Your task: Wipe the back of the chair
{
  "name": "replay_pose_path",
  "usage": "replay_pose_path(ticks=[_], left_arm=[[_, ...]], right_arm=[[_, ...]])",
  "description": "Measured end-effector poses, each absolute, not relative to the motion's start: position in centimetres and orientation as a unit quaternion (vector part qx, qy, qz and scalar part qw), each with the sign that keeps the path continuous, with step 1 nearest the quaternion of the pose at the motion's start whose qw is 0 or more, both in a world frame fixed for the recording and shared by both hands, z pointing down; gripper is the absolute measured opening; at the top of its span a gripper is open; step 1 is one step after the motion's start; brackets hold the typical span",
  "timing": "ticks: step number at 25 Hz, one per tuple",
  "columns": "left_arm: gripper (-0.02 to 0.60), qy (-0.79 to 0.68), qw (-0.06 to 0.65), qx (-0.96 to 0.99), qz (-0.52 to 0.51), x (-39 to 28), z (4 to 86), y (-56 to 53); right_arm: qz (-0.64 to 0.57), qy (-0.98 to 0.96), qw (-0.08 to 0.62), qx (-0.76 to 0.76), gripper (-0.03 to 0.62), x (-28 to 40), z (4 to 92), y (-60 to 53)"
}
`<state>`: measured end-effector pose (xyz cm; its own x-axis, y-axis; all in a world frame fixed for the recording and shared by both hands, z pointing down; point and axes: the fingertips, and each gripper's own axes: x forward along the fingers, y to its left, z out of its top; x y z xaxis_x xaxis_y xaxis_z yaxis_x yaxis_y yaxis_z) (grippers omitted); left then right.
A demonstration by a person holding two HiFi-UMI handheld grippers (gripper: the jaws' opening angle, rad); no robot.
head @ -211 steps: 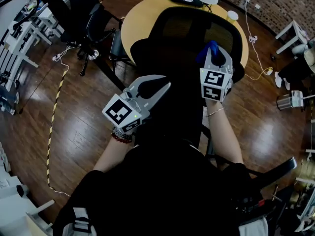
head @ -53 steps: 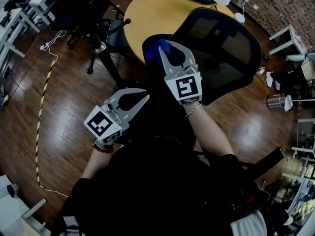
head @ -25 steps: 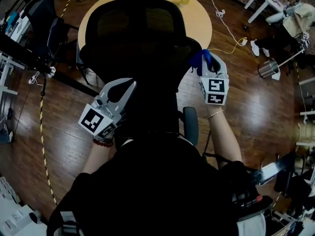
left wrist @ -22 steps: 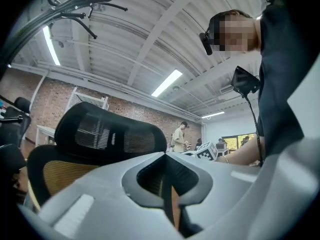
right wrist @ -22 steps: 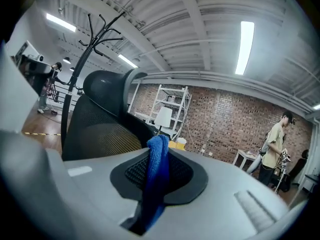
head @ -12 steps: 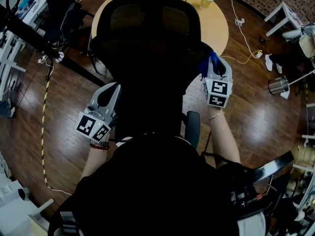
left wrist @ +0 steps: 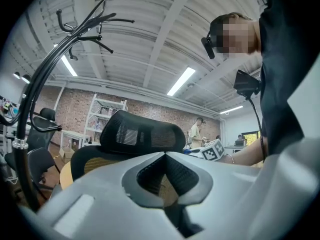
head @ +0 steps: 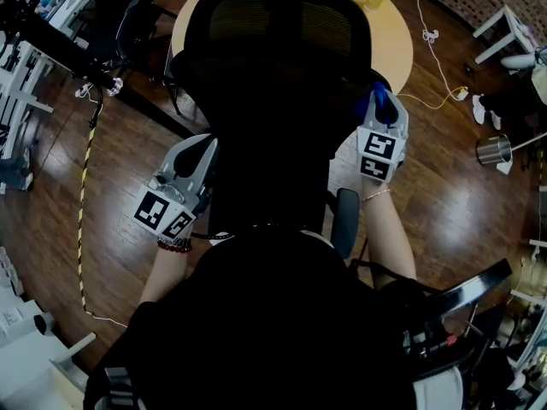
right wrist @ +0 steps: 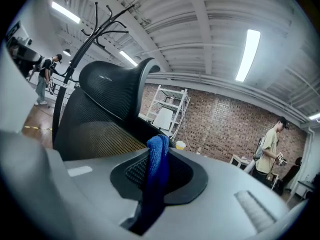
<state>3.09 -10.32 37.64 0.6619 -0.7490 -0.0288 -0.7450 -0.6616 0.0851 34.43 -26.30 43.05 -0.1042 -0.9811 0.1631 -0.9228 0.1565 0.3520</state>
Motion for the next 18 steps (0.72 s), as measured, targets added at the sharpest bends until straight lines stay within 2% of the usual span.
replay_pose_path(ticks=[8, 18], left_arm=[[0.006, -0.42, 0.025, 0.907, -0.016, 0.3, 38.4, -9.0], [0.006, -0.411, 0.076, 0.908, -0.023, 0.6, 40.7, -8.6]], right_arm=[[-0.086, -0.736, 0.187, 0.644, 0.041, 32.7, 43.3, -26.6], [-0.095, -0.747, 0.186, 0.632, 0.041, 30.6, 43.6, -27.0]])
